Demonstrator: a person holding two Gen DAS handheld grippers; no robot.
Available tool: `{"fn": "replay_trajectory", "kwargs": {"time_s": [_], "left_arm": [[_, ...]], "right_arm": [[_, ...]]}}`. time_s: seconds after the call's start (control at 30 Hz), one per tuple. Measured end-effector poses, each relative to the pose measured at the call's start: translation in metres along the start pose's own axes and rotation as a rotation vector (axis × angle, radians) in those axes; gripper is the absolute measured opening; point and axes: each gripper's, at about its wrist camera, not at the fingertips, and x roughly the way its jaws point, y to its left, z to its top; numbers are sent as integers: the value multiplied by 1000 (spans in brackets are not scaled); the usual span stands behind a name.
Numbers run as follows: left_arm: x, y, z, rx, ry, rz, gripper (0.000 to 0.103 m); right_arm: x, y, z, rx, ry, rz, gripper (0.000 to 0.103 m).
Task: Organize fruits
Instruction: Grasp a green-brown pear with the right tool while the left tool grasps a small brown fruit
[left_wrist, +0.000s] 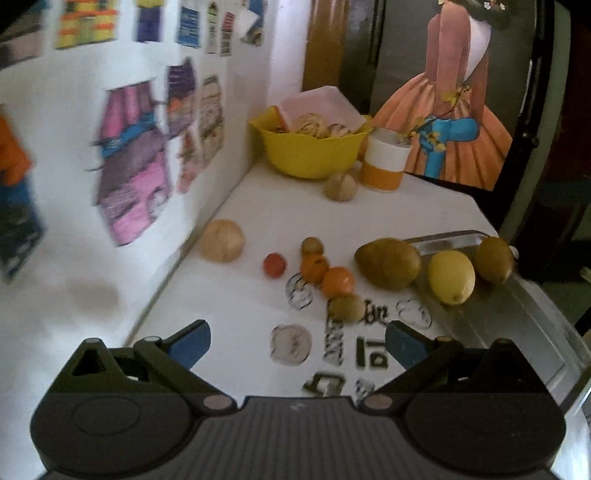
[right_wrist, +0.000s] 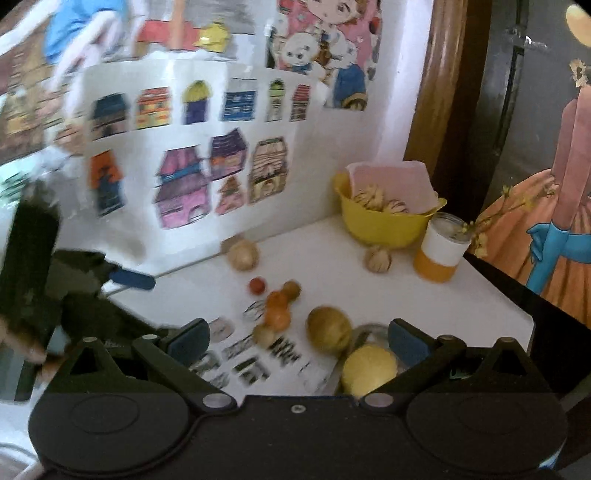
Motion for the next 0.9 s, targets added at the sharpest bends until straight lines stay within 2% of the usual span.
{"fn": "replay_trajectory", "kwargs": {"time_s": [0.13, 0.27, 0.43, 0.53, 0.73, 0.8, 0.83, 0.9], "left_arm": [[25, -13, 0, 30, 8, -5, 102], [44, -21, -2, 62, -2, -4, 102], [60, -25, -3, 85, -14, 8, 102], [65, -26, -2, 89, -21, -7, 96], [74, -26, -1, 81, 6, -57, 71], [77, -27, -2, 76, 19, -66, 56], [79, -28, -2, 76, 18, -66, 54], [79, -29, -2, 80, 11, -58, 43]], "right_arm": [[47, -19, 7, 7, 42, 24, 102], [89, -33, 3, 58, 87, 69, 97], [120, -38, -8, 68, 124, 92, 90], [130, -42, -12, 76, 133, 110, 85], [144, -41, -16, 41, 154, 125, 69], [148, -41, -18, 34, 162, 123, 64], [150, -41, -19, 31, 165, 118, 61], [154, -41, -22, 34, 172, 108, 57]]}}
